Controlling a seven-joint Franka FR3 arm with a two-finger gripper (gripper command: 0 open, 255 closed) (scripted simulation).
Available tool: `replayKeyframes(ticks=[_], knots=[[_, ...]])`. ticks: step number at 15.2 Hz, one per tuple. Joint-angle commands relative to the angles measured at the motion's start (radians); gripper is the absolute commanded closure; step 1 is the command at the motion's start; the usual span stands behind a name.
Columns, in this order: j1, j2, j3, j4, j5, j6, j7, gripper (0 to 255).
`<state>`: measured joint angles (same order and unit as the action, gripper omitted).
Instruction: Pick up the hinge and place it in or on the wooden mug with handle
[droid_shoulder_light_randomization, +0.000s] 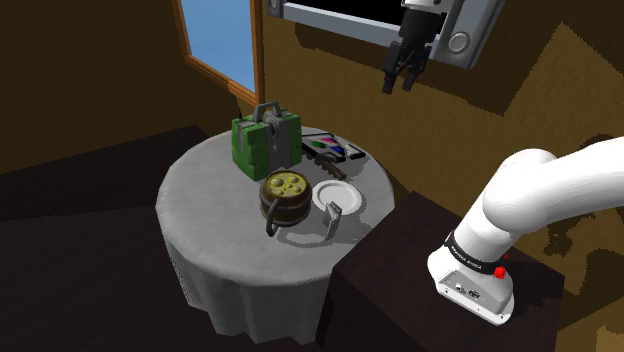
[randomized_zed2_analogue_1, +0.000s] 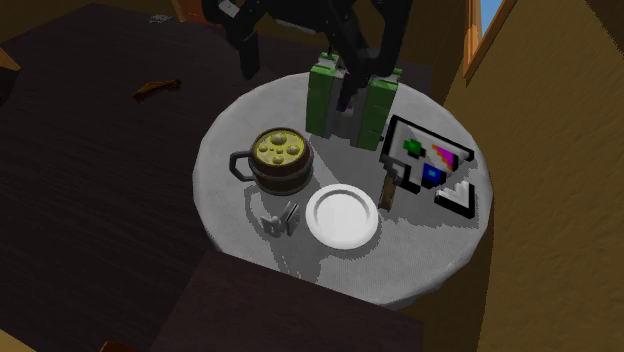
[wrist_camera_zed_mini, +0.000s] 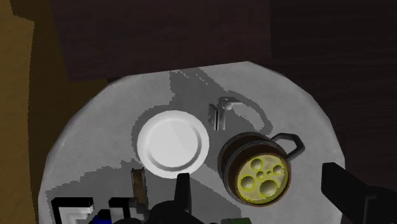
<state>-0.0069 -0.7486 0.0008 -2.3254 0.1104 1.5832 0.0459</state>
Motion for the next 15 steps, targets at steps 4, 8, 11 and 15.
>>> replayKeyframes(ticks=[4, 8, 11, 15], knots=[[-0.001, -0.008, 0.026, -0.104, 0.010, 0.102, 0.026, 0], [0.001, 0.003, 0.062, -0.228, 0.025, 0.244, 0.061, 0], [0.004, 0.031, 0.091, -0.309, 0.039, 0.358, 0.087, 0], [0.010, 0.099, 0.132, -0.398, 0.058, 0.521, 0.124, 0]])
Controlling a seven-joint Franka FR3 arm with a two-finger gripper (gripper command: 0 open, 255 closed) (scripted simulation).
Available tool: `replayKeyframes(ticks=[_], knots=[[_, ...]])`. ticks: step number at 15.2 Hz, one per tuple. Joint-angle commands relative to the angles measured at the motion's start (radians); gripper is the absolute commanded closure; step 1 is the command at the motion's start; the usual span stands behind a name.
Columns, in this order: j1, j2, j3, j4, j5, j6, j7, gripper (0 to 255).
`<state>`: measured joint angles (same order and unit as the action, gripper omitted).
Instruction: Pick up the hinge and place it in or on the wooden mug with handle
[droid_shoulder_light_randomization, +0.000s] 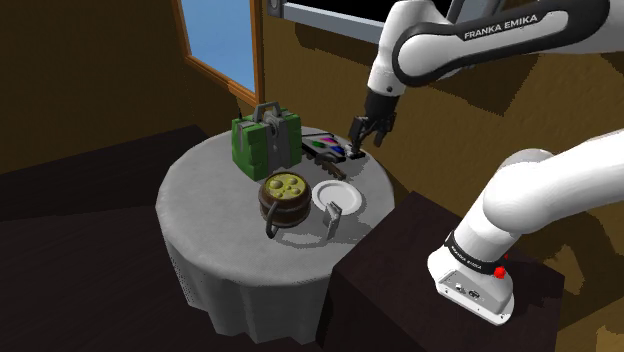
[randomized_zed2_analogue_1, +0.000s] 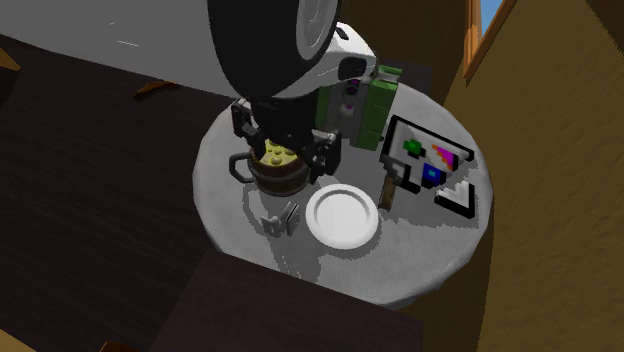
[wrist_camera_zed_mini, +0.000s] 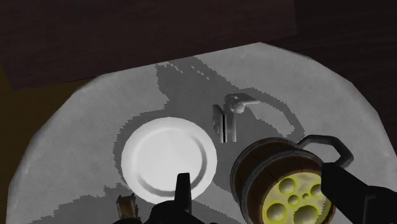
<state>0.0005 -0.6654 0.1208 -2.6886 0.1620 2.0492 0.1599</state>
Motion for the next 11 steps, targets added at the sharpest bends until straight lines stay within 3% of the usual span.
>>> replayKeyframes(ticks=[1, 11], knots=[[0.004, 0.039, 0.022, -0.053, 0.011, 0.099, 0.019, 0], [-0.009, 0.410, 0.131, -0.143, 0.015, 0.572, 0.139, 0]])
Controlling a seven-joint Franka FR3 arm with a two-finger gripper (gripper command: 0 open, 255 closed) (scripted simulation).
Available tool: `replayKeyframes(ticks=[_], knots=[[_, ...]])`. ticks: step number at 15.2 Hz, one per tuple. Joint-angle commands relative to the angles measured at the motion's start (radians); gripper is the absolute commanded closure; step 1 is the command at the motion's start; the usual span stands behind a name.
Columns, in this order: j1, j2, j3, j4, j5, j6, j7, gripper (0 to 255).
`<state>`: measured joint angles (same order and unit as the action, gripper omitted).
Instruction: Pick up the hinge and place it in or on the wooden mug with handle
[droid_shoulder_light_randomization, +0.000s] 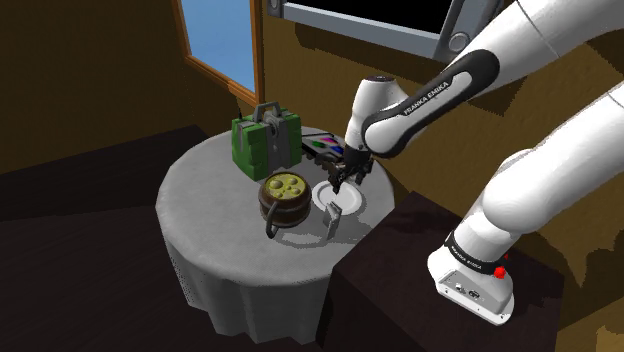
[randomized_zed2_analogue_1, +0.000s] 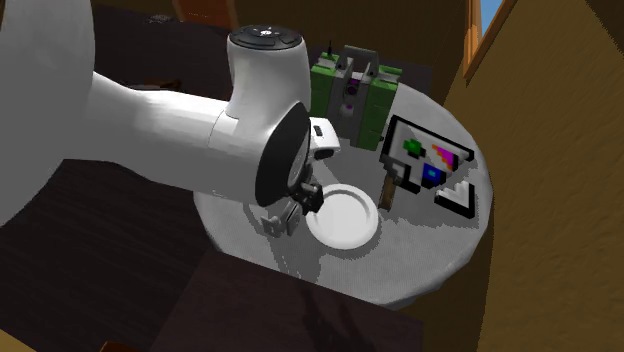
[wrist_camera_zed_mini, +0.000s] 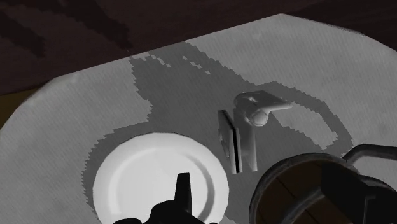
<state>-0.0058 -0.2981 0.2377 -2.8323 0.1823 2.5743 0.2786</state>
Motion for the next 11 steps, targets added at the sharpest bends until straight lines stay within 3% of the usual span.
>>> replayKeyframes(ticks=[1, 3, 5, 11], knots=[[-0.010, 0.092, 0.025, 0.002, -0.018, 0.095, 0.040, 0], [-0.030, 0.195, 0.047, 0.010, -0.063, 0.191, 0.094, 0], [-0.052, 0.303, 0.058, 0.026, -0.156, 0.280, 0.181, 0], [-0.030, 0.442, -0.002, 0.050, -0.324, 0.390, 0.308, 0]])
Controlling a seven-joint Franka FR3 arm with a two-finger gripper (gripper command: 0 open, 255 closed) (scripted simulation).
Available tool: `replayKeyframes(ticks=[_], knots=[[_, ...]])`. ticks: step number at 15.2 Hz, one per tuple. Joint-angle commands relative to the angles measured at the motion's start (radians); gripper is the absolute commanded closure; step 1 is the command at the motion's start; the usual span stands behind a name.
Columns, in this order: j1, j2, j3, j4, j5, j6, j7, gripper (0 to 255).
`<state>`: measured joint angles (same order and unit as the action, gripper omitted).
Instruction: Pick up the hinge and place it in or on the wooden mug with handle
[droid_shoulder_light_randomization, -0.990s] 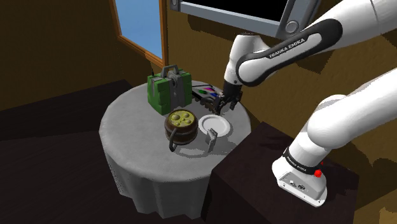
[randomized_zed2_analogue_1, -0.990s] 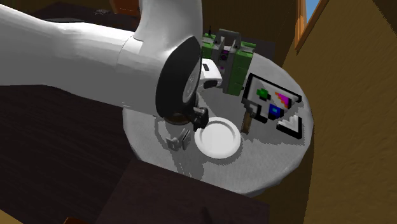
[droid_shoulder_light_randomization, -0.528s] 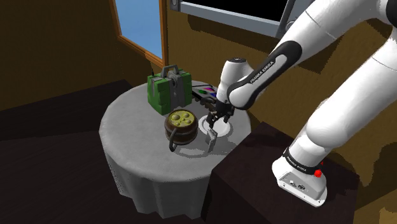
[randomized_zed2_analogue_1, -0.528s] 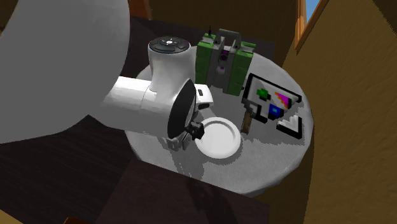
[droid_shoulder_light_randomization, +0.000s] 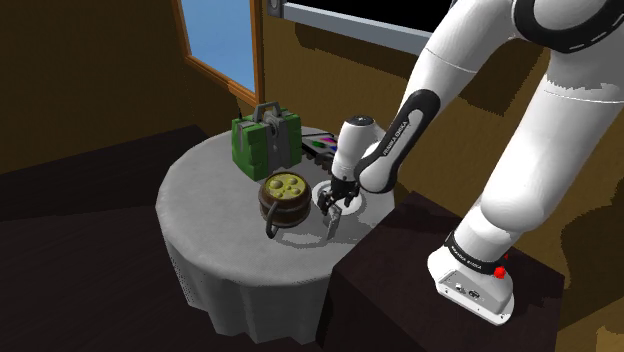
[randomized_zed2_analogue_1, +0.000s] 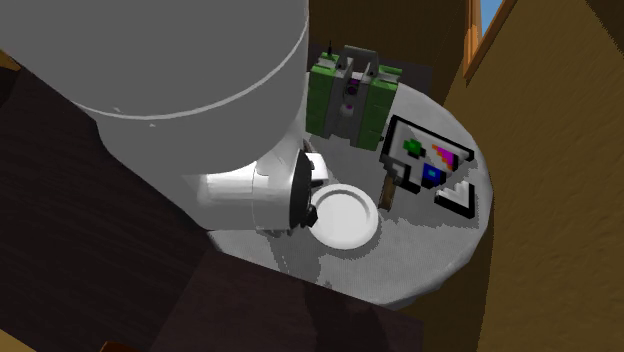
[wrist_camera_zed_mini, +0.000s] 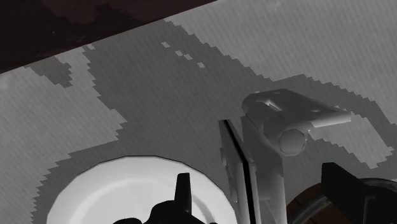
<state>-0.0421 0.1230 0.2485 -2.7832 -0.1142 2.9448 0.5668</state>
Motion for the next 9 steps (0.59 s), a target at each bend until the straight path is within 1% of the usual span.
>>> replayKeyframes(ticks=[1, 3, 9], knots=[[0.018, 0.041, -0.030, 0.006, -0.052, 0.035, 0.038, 0], [0.041, 0.074, -0.061, 0.014, -0.086, 0.059, 0.064, 0], [0.043, 0.074, -0.062, 0.014, -0.084, 0.059, 0.062, 0]])
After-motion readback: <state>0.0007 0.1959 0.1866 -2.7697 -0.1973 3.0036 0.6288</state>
